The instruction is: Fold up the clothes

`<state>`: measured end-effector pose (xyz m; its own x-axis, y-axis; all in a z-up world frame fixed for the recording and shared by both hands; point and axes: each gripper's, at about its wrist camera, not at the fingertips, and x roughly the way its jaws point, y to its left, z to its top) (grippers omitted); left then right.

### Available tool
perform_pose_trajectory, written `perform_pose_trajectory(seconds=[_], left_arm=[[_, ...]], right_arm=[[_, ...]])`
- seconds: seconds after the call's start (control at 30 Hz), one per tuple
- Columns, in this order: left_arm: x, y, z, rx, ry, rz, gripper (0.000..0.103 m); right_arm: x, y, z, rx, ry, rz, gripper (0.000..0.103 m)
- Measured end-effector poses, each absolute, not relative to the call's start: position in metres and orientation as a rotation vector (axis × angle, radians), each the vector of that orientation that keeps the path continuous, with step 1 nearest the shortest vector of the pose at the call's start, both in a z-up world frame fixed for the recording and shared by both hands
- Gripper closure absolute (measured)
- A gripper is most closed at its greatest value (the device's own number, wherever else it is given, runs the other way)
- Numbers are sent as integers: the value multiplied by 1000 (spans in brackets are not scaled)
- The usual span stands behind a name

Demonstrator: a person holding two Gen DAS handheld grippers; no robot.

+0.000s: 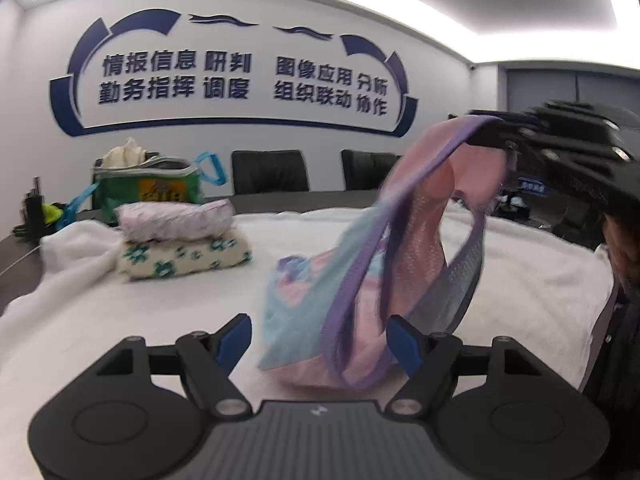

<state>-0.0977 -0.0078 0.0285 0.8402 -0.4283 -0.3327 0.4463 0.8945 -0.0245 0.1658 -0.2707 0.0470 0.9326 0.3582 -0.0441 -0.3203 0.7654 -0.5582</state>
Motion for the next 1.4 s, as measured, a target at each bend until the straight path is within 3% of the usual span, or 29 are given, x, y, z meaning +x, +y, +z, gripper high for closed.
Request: perform_pose_trajectory(seconds=[0.07, 0.13, 0.17, 0.2, 0.3, 0.47, 0.57, 0.6, 0.63, 0.7, 0.73, 0.87, 0.97, 1.03, 1.1, 1.13, 1.37, 1.4], left_arm=[[-88, -19, 30, 61, 338, -466, 31], [-82, -26, 31, 72, 339, -431, 55], [-80, -26, 32, 61, 332, -399, 81], [-79, -23, 33, 38, 322, -359, 94], [-81, -14, 37, -26, 279, -246, 91], [-87, -8, 33, -28, 296, -186, 72], [-94, -6, 25, 21, 326, -231, 72], [-99, -4, 23, 36, 326, -242, 70], [-104, -2, 21, 50, 329, -255, 67], [-114, 2, 16, 80, 338, -280, 52], [-118, 4, 15, 93, 344, -290, 52], [-128, 5, 11, 137, 366, -313, 52], [-132, 3, 9, 174, 371, -298, 52], [-133, 7, 7, 164, 366, -261, 58], [-130, 17, 6, 88, 373, -238, 99], [-128, 22, 6, 43, 378, -229, 100], [-119, 54, 11, -221, 376, -190, 102], [-121, 55, 18, -228, 353, -200, 102]], right_arm=[[153, -272, 38, -611, -100, 344, 97], [143, -273, 29, -629, -110, 369, 97], [138, -273, 25, -638, -115, 382, 97], [133, -274, 21, -647, -120, 396, 97], [129, -274, 8, -673, -91, 379, 97], [130, -275, -21, -670, 36, 385, 97], [135, -276, -30, -679, 121, 397, 96], [138, -277, -29, -673, 163, 410, 91], [139, -278, -25, -661, 216, 439, 80], [132, -284, -13, -596, 236, 489, 62], [128, -286, -6, -560, 230, 528, 57], [116, -280, 8, -505, 199, 644, 56], [113, -255, -15, -645, 225, 712, 56], [111, -238, -30, -742, 242, 757, 64], [110, -234, -38, -783, 258, 760, 77], [109, -232, -42, -802, 266, 760, 82], [99, -251, -43, -710, 297, 707, 83], [99, -255, -39, -687, 287, 699, 89]])
